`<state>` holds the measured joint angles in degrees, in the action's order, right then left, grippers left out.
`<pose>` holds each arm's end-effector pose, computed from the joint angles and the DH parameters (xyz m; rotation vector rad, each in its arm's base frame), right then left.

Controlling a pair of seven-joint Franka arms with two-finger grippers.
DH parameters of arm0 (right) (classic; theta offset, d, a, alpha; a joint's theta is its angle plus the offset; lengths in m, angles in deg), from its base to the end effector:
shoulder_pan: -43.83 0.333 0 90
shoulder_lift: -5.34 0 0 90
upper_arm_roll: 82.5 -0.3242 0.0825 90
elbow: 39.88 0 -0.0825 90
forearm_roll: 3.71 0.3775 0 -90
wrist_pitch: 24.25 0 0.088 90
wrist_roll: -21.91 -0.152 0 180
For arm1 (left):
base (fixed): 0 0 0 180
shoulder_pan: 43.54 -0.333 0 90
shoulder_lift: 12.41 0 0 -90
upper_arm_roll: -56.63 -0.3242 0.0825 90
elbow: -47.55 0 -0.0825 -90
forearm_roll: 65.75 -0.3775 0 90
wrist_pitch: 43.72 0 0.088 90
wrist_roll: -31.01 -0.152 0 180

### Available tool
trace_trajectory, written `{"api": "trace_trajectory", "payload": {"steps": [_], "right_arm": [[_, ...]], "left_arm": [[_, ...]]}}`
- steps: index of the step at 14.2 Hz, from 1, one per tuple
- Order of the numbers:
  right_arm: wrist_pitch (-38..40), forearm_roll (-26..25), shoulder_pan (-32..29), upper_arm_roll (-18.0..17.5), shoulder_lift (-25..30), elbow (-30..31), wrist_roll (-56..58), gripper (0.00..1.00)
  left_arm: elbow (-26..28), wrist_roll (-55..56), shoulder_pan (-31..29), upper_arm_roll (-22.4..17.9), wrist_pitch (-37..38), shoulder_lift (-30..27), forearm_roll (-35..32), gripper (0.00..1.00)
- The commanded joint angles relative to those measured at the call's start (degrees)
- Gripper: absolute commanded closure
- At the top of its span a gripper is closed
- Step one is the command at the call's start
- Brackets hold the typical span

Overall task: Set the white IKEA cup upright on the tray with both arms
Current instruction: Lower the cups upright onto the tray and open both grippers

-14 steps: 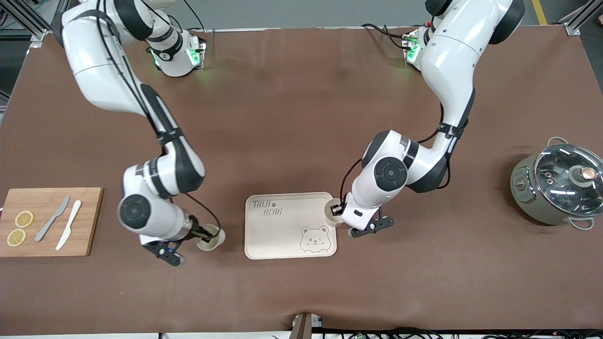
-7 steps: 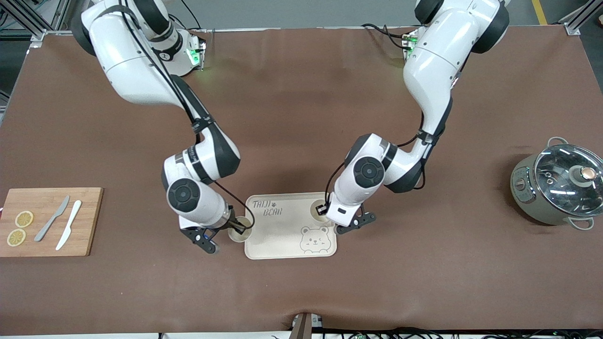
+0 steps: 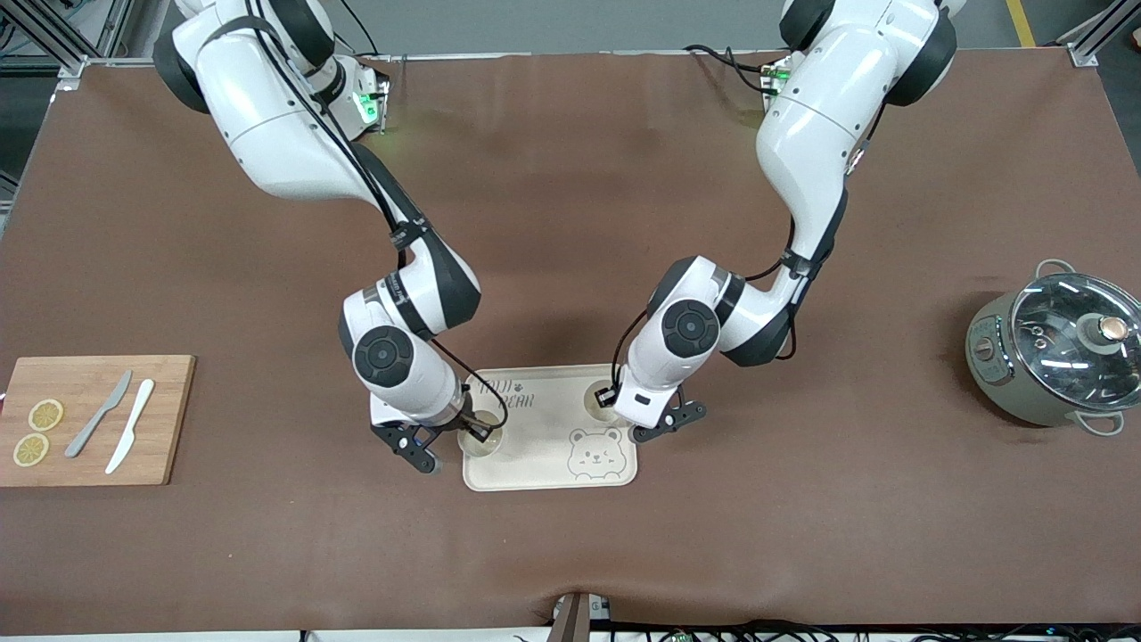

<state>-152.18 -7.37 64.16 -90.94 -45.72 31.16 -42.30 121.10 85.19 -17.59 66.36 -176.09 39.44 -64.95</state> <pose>0.6908 0.3435 0.2042 -2.8659 0.9537 -0.0506 0.6406 -0.4247 0.1836 2.8889 0.5924 -0.0073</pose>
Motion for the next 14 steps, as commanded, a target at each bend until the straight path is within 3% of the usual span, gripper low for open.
{"api": "trace_trajectory", "payload": {"steps": [1,3,5,8,9,10,14], "right_arm": [[-1.96,-1.27,0.85,0.44,-1.23,-0.29,-2.06,1.00],[-2.23,-1.18,1.03,0.44,-1.49,-0.29,-2.23,1.00],[-3.54,-1.27,1.29,0.44,-1.93,-0.21,-2.84,1.00],[-4.07,-1.18,1.38,0.44,-2.28,-0.12,-2.93,1.00],[-4.07,-1.18,1.29,0.44,-2.28,-0.12,-2.85,0.55],[-3.99,-1.18,1.29,0.44,-2.28,-0.21,-2.93,0.01],[-2.85,-1.09,0.59,0.44,-0.36,-0.29,-2.06,0.00]], "left_arm": [[-0.87,-0.22,0.42,-0.68,-0.26,0.36,-0.09,0.45],[-0.87,-0.13,0.42,-0.68,0.00,0.10,-0.27,0.17],[-0.87,-0.13,0.25,-0.68,1.49,-0.86,-0.27,0.00],[-0.87,-0.22,-0.19,-0.85,3.95,-2.53,-0.36,0.00],[-0.87,-0.22,-0.19,-0.85,4.83,-2.71,-0.36,0.00],[-0.95,-0.39,-0.28,-0.85,5.88,-3.15,-0.36,0.00],[-0.96,-3.90,-0.28,-1.90,10.80,-6.92,-0.53,0.00]]}}
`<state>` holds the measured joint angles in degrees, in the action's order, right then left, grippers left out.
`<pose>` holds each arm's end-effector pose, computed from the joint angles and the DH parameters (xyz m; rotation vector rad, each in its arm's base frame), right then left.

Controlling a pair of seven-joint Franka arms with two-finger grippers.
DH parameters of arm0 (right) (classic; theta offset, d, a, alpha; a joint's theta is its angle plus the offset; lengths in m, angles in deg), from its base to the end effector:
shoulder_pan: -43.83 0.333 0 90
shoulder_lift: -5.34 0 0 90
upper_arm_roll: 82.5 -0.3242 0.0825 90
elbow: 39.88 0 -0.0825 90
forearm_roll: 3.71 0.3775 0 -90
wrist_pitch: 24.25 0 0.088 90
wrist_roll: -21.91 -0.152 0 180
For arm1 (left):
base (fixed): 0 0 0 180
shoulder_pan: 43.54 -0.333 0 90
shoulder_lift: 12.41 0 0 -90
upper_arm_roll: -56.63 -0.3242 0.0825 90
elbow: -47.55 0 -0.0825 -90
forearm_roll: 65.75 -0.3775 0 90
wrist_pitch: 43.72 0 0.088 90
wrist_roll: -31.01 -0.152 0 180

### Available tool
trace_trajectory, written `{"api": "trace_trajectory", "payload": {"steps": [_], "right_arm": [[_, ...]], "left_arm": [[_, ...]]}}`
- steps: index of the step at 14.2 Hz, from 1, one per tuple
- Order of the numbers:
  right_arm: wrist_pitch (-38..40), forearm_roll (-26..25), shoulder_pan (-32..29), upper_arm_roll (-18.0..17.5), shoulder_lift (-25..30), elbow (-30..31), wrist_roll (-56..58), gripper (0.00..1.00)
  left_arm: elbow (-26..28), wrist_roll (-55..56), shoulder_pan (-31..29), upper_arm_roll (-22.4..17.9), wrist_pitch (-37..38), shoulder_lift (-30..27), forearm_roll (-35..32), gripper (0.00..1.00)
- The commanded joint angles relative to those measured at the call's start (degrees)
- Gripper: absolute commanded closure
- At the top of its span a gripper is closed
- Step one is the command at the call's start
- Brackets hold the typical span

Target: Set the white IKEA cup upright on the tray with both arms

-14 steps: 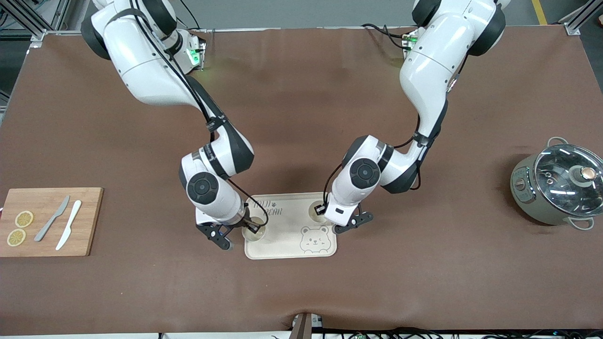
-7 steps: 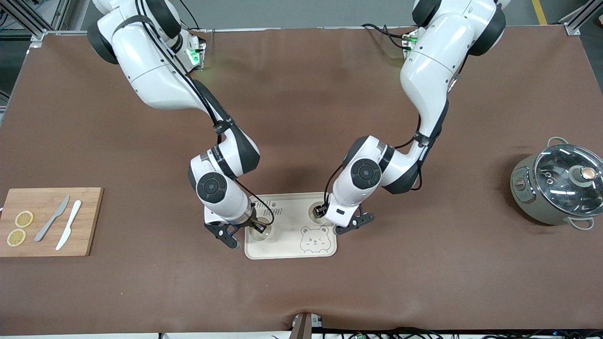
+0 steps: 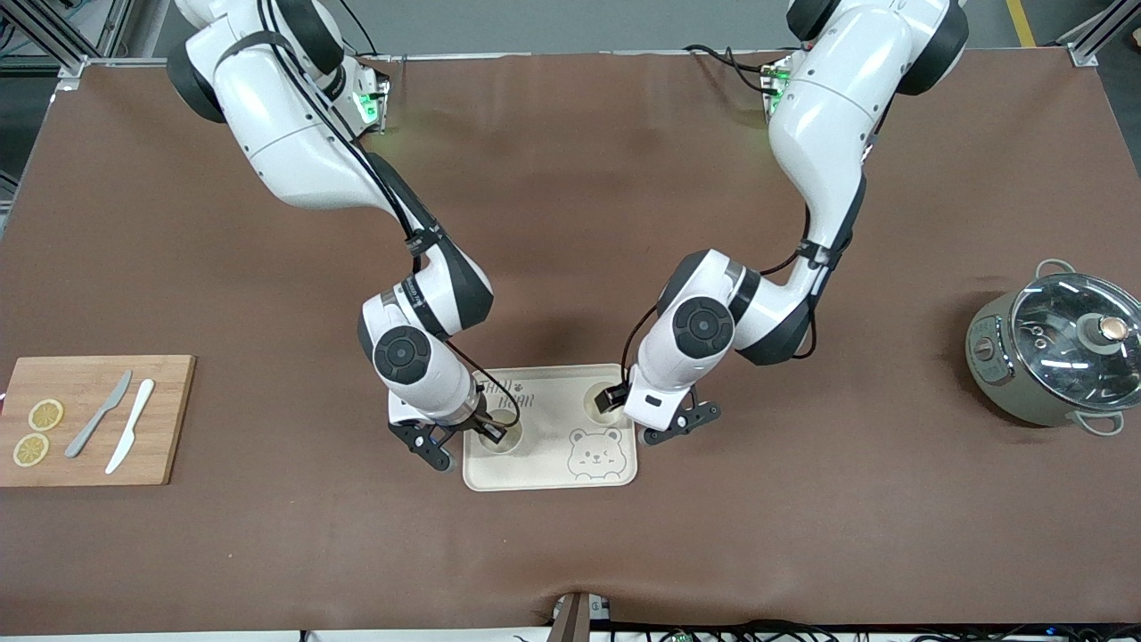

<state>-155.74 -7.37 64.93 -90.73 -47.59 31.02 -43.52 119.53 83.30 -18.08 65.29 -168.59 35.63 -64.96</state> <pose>0.6913 0.3532 0.1866 -2.8359 0.9646 -0.0789 0.6478 -0.4080 0.2321 2.9358 0.5634 -0.0232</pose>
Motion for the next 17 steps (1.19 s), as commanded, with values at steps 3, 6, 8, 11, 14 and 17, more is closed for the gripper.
{"api": "trace_trajectory", "payload": {"steps": [3,6,8,11,14,17], "right_arm": [[7.62,-0.83,-0.18,0.14,4.58,-0.59,0.83,0.00],[18.16,-0.21,-0.97,-0.30,12.12,-0.41,3.37,0.00],[25.55,1.36,-1.85,-0.38,17.92,0.03,4.26,0.00],[35.31,5.06,-2.90,-0.30,28.10,3.00,6.63,0.00],[36.92,5.06,-4.31,-0.21,46.19,18.08,12.42,0.00],[37.45,5.06,-4.92,0.32,58.96,28.30,17.34,0.00]], "left_arm": [[0.61,-5.52,0.21,-1.89,7.26,-6.80,-5.60,0.00],[1.22,-10.10,-0.75,-1.72,8.23,-9.54,-11.60,0.00],[1.22,-12.90,-2.16,-1.63,11.30,-10.76,-11.70,0.00],[1.40,-20.10,-5.23,-1.63,14.47,-12.96,-11.08,0.00],[2.28,-26.34,-9.18,-0.93,16.49,-15.68,-10.73,0.00],[2.45,-31.01,-11.56,-0.93,19.48,-18.05,-10.55,0.00]]}}
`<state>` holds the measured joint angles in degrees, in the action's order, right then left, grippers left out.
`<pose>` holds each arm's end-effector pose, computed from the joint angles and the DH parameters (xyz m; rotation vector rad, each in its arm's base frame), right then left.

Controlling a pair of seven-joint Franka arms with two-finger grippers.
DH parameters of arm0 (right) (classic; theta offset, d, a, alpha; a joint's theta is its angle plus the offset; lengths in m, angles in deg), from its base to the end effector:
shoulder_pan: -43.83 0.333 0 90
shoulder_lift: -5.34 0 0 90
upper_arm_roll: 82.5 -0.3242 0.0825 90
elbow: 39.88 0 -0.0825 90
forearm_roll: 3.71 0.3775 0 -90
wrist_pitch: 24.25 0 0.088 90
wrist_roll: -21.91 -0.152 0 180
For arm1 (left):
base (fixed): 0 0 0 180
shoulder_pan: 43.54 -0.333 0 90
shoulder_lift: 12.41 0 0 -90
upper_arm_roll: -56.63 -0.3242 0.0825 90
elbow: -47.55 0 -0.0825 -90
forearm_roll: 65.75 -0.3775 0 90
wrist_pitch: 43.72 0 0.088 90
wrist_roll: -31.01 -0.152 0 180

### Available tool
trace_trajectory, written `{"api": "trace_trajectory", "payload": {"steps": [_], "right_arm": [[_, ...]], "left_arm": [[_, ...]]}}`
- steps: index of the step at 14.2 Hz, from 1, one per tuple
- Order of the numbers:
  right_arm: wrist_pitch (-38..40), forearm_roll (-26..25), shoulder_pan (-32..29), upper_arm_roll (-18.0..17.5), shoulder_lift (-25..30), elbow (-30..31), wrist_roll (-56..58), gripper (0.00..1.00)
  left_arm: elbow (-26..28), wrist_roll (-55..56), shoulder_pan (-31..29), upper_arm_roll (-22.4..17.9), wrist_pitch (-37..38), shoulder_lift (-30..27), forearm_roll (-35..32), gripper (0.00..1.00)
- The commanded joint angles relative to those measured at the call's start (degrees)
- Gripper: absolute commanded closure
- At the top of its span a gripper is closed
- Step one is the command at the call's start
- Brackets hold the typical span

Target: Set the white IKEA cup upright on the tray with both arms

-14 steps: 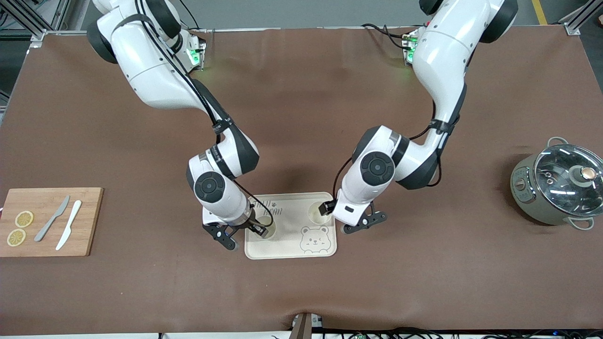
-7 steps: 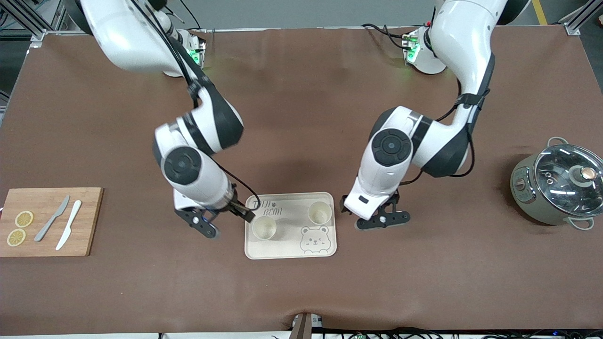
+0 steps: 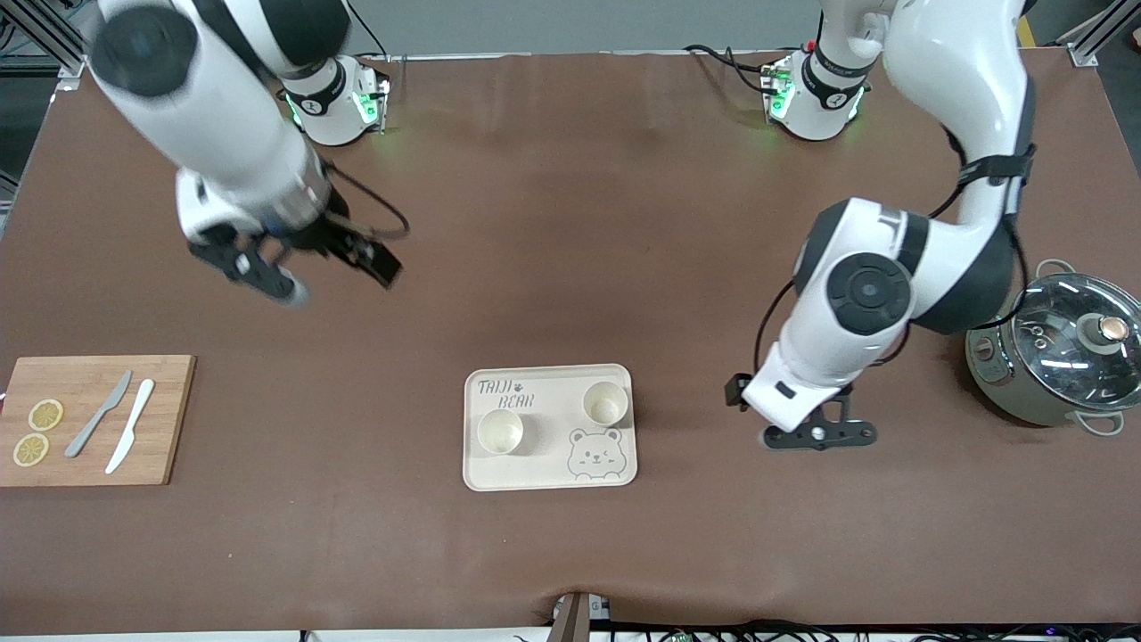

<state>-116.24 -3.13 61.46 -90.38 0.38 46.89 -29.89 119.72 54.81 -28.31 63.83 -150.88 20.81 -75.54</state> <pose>0.5228 0.2477 0.5688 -3.0390 0.7111 0.0149 0.6849 -0.2403 0.3919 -3.0654 0.0032 -0.1071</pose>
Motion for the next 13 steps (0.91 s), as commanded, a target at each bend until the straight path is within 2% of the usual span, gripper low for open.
{"api": "trace_trajectory", "payload": {"steps": [1,4,6,9,11,13], "right_arm": [[-1.61,0.82,-3.02,0.14,13.11,14.19,6.68,0.00],[-0.38,0.82,-8.12,0.41,16.73,16.84,16.26,0.00],[1.20,0.82,-11.20,1.89,17.79,16.85,23.81,0.00],[1.73,0.82,-11.74,8.56,18.76,17.37,35.86,0.00],[0.95,0.82,-11.83,13.92,18.76,17.64,44.03,0.00],[0.42,0.39,-12.00,15.61,18.67,17.64,46.61,0.00]], "left_arm": [[2.36,-4.97,-2.21,0.62,2.83,-4.12,0.03,0.00],[2.36,-10.60,-5.55,0.62,7.22,-6.58,2.13,0.00],[2.36,-13.68,-8.18,0.54,8.63,-7.73,4.50,0.00],[2.71,-15.19,-11.35,0.62,11.09,-10.18,5.65,0.00],[5.94,-15.45,-12.67,0.53,11.45,-14.04,5.57,0.00],[10.07,-15.46,-13.73,0.53,11.45,-18.26,5.65,0.00]]}}
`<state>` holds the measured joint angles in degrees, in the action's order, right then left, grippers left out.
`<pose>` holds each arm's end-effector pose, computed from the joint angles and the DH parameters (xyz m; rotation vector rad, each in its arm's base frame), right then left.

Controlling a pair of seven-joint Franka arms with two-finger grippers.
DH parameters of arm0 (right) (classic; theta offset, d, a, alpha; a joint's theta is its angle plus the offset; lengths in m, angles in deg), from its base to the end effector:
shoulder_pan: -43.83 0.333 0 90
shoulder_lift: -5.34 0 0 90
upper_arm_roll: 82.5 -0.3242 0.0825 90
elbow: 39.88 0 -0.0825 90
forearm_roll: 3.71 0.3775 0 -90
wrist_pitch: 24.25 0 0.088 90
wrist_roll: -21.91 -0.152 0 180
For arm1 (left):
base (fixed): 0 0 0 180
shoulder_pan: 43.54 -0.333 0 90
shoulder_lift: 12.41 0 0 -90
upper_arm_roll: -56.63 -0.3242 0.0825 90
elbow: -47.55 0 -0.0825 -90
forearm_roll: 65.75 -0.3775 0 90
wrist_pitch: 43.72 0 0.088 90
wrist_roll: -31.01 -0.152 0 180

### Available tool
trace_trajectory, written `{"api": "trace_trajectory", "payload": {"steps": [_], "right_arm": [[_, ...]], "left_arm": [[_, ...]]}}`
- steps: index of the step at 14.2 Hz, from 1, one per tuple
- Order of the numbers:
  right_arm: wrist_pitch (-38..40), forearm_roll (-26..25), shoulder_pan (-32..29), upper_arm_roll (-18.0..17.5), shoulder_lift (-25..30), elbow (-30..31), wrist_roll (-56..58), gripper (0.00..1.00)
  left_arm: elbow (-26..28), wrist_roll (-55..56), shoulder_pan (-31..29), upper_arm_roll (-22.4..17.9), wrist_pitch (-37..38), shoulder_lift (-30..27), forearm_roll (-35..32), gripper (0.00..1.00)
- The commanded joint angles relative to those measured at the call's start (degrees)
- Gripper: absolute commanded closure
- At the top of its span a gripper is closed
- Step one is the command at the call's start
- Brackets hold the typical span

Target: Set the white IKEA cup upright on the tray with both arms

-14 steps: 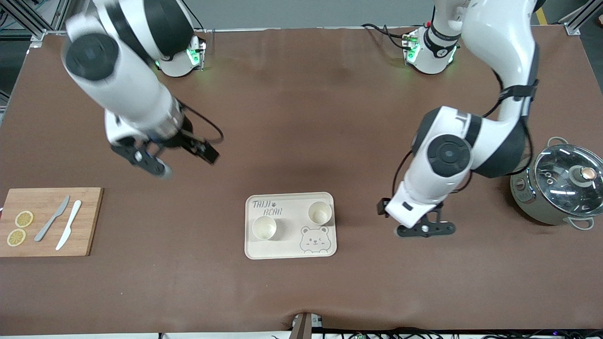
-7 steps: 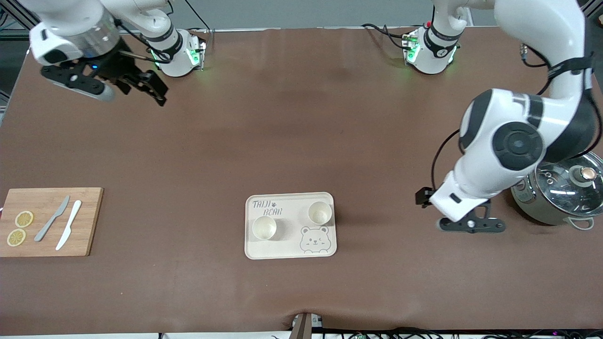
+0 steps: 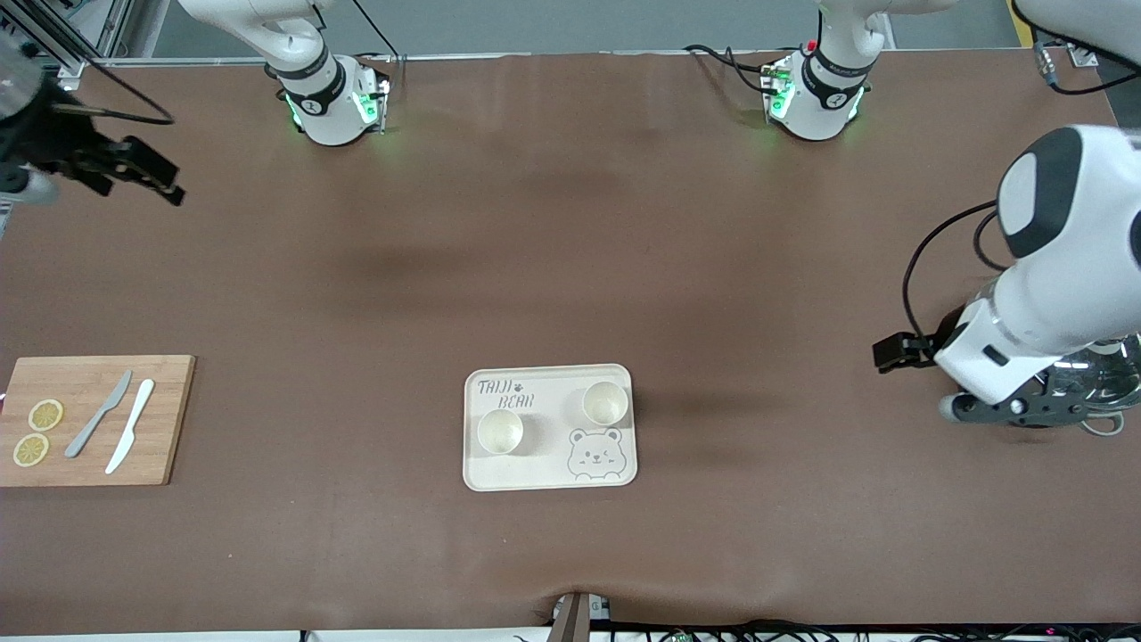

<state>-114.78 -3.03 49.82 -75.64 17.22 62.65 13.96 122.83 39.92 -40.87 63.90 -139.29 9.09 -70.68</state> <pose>0.4804 -0.0107 0.5926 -3.0965 0.2350 0.0091 0.6588 -0.0897 0.4895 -3.0998 0.0291 0.0181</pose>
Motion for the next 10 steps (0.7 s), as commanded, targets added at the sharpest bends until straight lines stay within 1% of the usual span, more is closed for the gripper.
{"api": "trace_trajectory", "payload": {"steps": [1,6,10], "right_arm": [[-0.88,0.11,-0.62,0.87,1.83,1.80,2.85,0.00],[-0.61,0.11,-0.80,0.87,1.83,1.53,3.02,0.00],[-0.96,-0.16,-0.36,0.52,1.83,1.18,3.03,0.00]], "left_arm": [[8.81,-0.66,-1.26,0.46,-0.14,-8.38,0.71,0.00],[14.97,-1.18,-3.63,0.46,-0.14,-15.50,0.71,0.00],[20.33,-1.62,-3.99,0.46,-0.14,-21.22,0.80,0.00]]}}
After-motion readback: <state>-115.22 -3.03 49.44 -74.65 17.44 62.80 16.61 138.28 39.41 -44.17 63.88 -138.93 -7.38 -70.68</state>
